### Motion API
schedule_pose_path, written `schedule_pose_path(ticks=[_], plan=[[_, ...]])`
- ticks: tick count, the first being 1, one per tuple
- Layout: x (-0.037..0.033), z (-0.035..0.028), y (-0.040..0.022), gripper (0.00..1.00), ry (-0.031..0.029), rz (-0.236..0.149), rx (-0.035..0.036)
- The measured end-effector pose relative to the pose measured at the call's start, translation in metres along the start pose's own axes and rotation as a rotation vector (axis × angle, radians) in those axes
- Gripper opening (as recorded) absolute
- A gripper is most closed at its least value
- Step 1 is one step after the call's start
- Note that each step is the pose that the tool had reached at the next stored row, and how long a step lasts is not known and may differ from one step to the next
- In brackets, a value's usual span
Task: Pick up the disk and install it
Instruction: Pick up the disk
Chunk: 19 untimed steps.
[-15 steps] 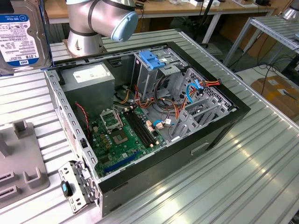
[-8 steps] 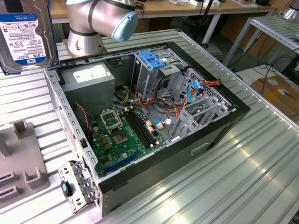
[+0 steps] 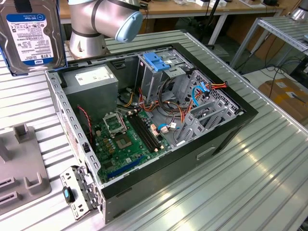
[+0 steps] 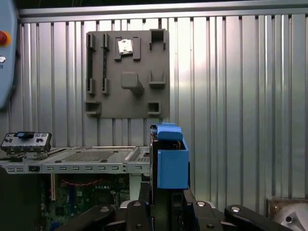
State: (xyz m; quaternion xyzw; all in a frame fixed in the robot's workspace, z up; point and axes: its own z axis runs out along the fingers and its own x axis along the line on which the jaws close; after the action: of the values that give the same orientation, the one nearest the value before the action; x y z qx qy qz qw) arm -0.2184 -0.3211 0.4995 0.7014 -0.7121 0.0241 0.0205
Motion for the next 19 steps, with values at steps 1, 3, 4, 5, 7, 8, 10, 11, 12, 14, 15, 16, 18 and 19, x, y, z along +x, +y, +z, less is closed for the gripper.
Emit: schedule_pose_path(ticks=[1,3,4,5,7,8,10,11,12,14,15,16,18,19], plan=[[-0.0002,0.0000,-0.0009,0.35,0.0011,0.000,-0.0001],[-0.0008,0.0000,-0.0035,0.35,0.0051,0.000,-0.0004],[-0.0011,0.0000,-0.0050,0.35,0.0075,0.000,-0.0006],[-0.0013,-0.0001,-0.0062,0.35,0.0094,0.000,-0.0009],[-0.0017,0.0000,-0.0079,0.35,0.0123,0.000,-0.0011],[-0.0019,-0.0001,-0.0088,0.35,0.0140,0.000,-0.0013],[-0.0023,-0.0001,-0.0107,0.35,0.0172,0.000,-0.0016],[-0.0024,-0.0001,-0.0117,0.35,0.0187,0.000,-0.0018],[-0.0027,-0.0001,-0.0137,0.35,0.0217,0.000,-0.0020],[-0.0031,-0.0001,-0.0152,0.35,0.0244,0.000,-0.0022],[-0.0033,-0.0001,-0.0163,0.35,0.0262,0.000,-0.0023],[-0.0036,-0.0001,-0.0172,0.35,0.0281,0.000,-0.0024],[-0.0040,-0.0001,-0.0189,0.35,0.0313,0.000,-0.0025],[-0.0042,-0.0002,-0.0196,0.35,0.0328,0.000,-0.0026]])
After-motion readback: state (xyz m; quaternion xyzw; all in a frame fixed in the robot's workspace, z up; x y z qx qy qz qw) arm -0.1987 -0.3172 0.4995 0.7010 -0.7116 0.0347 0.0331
